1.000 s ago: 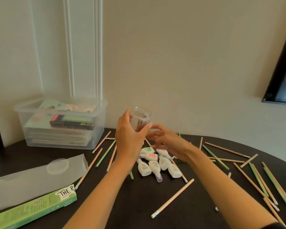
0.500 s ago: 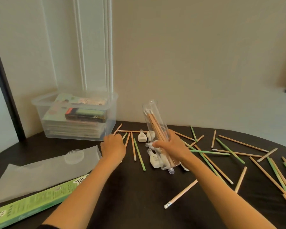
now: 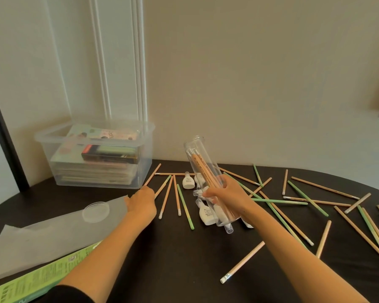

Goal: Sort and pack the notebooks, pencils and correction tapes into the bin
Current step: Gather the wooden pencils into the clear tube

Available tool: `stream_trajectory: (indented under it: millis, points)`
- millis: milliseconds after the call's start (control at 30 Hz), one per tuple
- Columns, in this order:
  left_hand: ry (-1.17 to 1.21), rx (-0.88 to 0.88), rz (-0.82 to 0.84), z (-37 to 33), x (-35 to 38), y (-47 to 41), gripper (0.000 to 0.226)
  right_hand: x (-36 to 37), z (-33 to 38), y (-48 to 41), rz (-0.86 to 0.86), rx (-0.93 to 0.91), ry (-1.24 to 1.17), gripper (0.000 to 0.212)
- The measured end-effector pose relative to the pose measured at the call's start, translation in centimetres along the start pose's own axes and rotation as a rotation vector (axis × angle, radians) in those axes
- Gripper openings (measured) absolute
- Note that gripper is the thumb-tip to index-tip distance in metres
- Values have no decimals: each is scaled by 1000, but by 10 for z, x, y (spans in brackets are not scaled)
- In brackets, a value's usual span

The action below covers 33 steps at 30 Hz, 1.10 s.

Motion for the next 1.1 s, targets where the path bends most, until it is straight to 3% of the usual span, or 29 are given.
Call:
stream_trajectory:
  millis: [233,533,967,1100]
  points:
    - [142,81,-110,-17,-12,-6,24,-3,-7,-7,-13,45,-4,43]
    - [260,15,211,-51,14,-18,46,-12,-16,-4,-24,97,-22,45]
    - [-8,112,230,-52,13,-12,32,-45,-25,6,-117,60,124,50]
    - [67,75,257,-49,16,-4,41,-58,-33,17,-160,82,217,56]
Point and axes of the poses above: each hand's wrist, its own y-axis away from the middle knuckle, its own x-axis out of the palm, z = x × y, the point moved 3 cm from there along -y, towards the middle knuckle, and after that the axes turned 5 degrees about z, right-handed, at the moved point
